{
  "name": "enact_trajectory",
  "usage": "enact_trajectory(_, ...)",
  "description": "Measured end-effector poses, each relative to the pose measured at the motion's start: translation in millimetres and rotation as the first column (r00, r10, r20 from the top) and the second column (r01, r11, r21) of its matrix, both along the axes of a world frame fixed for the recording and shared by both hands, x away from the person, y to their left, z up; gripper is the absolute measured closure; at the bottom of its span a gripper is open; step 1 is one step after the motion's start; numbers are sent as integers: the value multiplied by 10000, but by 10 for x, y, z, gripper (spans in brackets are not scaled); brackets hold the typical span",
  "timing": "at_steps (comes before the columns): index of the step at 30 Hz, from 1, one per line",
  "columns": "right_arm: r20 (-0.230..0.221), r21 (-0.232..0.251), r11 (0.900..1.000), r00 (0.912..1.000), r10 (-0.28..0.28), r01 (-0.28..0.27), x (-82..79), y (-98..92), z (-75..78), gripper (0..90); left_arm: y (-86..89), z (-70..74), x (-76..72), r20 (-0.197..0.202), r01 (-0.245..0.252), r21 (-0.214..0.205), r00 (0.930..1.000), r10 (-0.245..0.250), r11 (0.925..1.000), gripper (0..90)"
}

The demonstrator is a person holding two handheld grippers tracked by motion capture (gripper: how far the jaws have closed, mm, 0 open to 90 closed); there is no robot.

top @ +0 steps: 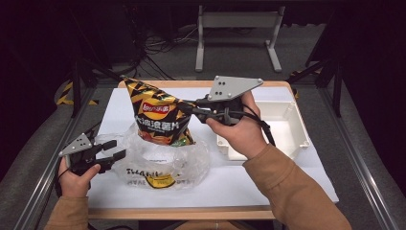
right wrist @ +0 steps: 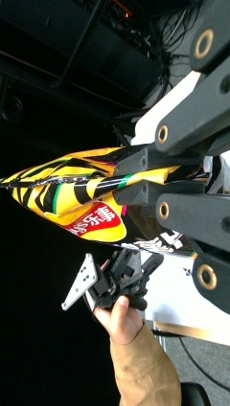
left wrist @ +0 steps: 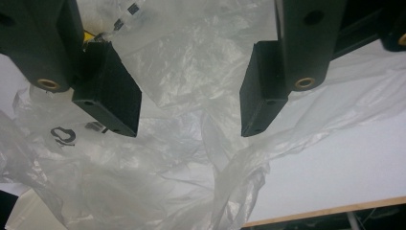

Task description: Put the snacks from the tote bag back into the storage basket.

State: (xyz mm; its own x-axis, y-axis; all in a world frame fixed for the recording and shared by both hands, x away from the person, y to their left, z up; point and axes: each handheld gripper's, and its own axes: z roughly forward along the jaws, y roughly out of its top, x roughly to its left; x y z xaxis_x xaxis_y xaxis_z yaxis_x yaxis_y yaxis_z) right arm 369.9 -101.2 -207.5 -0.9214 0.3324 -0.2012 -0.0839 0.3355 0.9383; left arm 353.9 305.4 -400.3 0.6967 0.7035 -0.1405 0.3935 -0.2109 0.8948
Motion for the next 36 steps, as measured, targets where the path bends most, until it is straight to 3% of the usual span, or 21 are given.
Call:
enact_trajectory(5,62,128,9998,9998,-164,163,1,-142,84,879,24,36,2,54,-8,-140,10000,8,9999,408)
enact_trajectory(16,252,-194,9976,9975,-663,668,9,-512,188,879,28,45,-8,62,-121,-119,9999,122,9999,413)
enact_trajectory(36,-183,-268,9930,9931,-1154,1149,132,-1117,209,878,135,43,-200,102,-423,-196,9990,425,9989,414)
